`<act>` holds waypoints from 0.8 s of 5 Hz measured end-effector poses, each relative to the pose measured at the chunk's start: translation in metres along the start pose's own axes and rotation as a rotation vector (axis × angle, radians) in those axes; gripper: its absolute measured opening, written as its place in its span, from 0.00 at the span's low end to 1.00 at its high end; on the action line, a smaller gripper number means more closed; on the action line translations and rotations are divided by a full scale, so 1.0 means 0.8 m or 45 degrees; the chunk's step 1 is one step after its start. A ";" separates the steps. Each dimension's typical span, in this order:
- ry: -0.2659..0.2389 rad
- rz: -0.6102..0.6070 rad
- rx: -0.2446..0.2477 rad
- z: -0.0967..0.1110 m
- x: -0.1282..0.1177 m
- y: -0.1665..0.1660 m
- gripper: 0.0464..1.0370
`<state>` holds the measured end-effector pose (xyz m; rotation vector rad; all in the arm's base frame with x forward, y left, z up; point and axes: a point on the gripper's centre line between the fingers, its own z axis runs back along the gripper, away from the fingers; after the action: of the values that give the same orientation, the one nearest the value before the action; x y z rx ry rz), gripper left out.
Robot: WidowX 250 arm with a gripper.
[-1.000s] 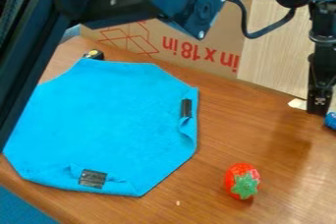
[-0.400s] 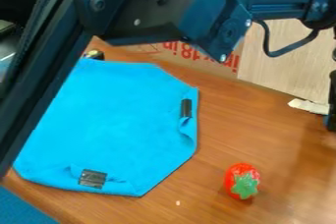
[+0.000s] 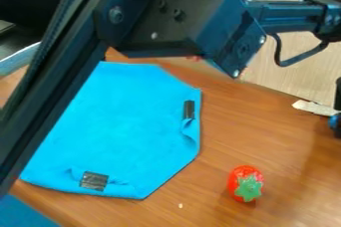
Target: Put the blue figure to the bottom right of the cloth
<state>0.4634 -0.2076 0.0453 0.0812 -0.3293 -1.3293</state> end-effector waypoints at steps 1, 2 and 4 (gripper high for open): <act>0.082 0.106 0.129 -0.005 -0.005 -0.010 0.66; 0.094 0.132 0.161 -0.004 -0.009 -0.016 0.36; 0.131 0.272 0.186 0.008 -0.036 -0.030 0.35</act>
<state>0.4330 -0.1849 0.0404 0.2301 -0.3380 -1.0850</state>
